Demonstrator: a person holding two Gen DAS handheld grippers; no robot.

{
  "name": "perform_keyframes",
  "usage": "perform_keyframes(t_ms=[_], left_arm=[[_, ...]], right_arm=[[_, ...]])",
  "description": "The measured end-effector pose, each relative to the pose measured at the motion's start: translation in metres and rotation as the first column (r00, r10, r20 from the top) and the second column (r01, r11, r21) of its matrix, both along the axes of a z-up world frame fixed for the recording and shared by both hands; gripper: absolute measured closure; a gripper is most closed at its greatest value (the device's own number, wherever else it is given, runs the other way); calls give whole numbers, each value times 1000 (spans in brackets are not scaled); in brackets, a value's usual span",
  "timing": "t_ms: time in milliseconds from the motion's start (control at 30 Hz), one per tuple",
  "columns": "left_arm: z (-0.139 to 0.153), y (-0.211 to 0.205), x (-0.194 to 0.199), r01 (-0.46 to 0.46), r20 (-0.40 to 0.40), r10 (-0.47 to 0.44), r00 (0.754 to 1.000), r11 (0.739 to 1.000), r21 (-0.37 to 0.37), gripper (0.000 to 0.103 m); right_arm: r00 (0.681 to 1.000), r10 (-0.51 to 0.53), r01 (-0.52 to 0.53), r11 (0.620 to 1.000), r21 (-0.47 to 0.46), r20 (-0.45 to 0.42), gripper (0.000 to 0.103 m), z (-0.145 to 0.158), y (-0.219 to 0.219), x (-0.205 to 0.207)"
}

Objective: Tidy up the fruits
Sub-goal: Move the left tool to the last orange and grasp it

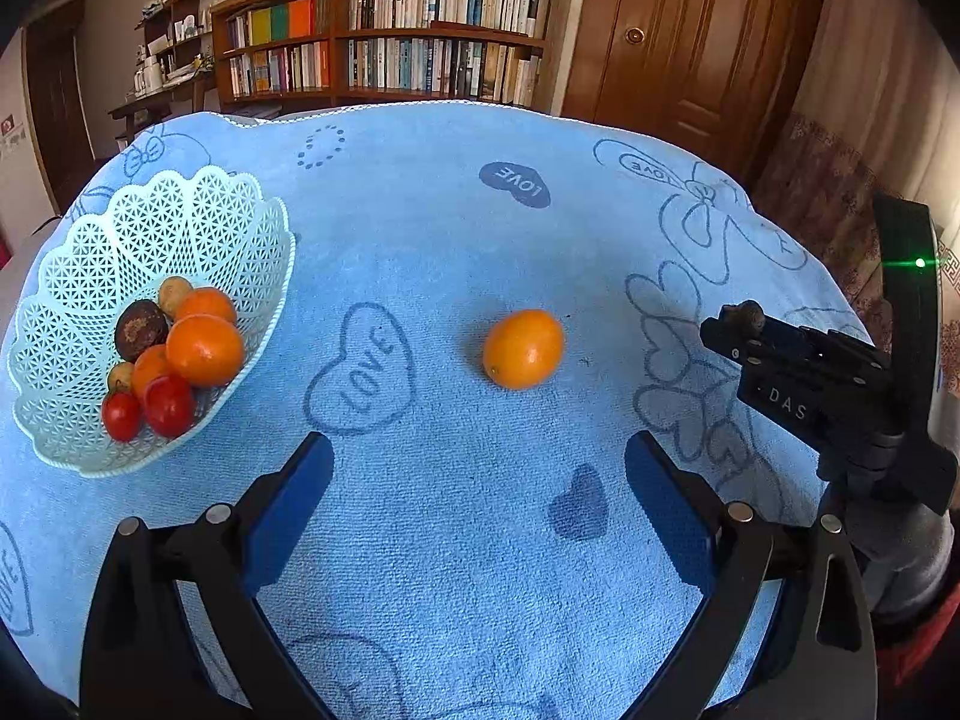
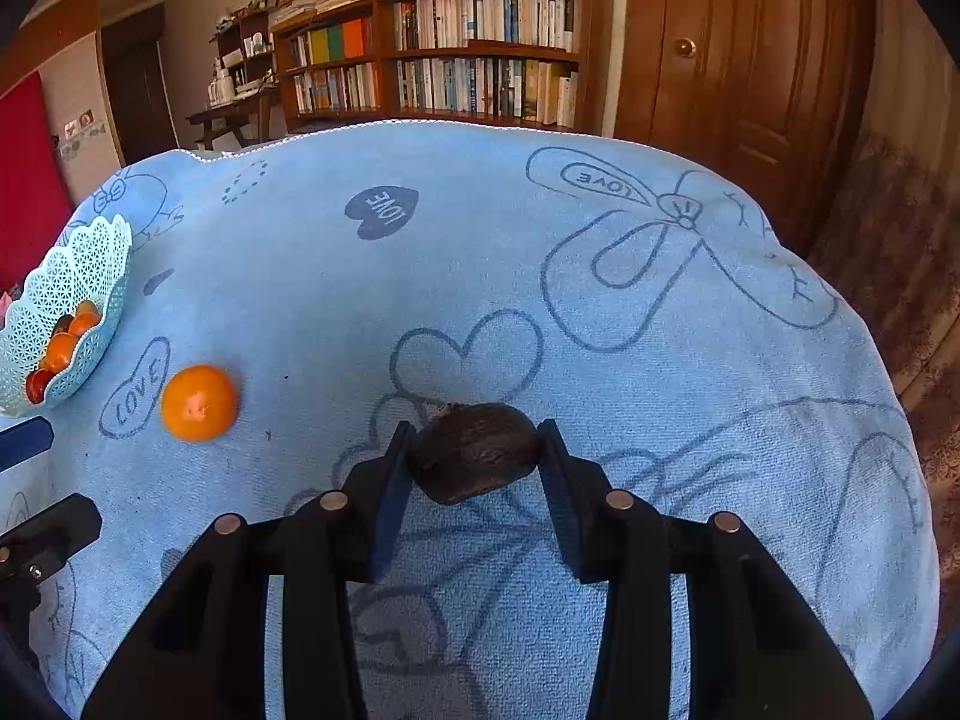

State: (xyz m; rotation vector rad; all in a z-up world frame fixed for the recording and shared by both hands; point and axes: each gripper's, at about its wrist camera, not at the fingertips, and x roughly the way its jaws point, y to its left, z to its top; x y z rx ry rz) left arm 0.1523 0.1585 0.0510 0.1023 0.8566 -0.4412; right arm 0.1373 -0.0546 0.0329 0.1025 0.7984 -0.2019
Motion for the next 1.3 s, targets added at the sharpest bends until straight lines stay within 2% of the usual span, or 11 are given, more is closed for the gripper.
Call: perform_keyframes(t_ms=[533, 700, 833, 933, 1100, 1300], left_arm=[[-23, -35, 36, -30, -7, 30, 1000, 999, 11, 6], [-34, -45, 49, -24, -31, 24, 999, 999, 26, 26], [-39, -49, 53, -33, -22, 34, 999, 999, 42, 31], [-39, -50, 53, -36, -10, 36, 999, 998, 51, 40], [-36, -49, 48, -4, 2, 4, 1000, 1000, 31, 60], [-34, -43, 42, -21, 10, 21, 1000, 999, 31, 60]], right_arm=[[1000, 11, -11, 998, 56, 6, 61, -2, 2, -4], [1000, 13, -14, 998, 67, 11, 61, -2, 3, -5], [1000, 15, -16, 997, 75, 12, 61, -2, 2, -5], [1000, 18, -18, 997, 79, 10, 61, -2, 3, -4], [1000, 23, -24, 996, 82, 12, 61, -3, 5, -5], [1000, 23, -25, 996, 89, 17, 61, -2, 4, -7]])
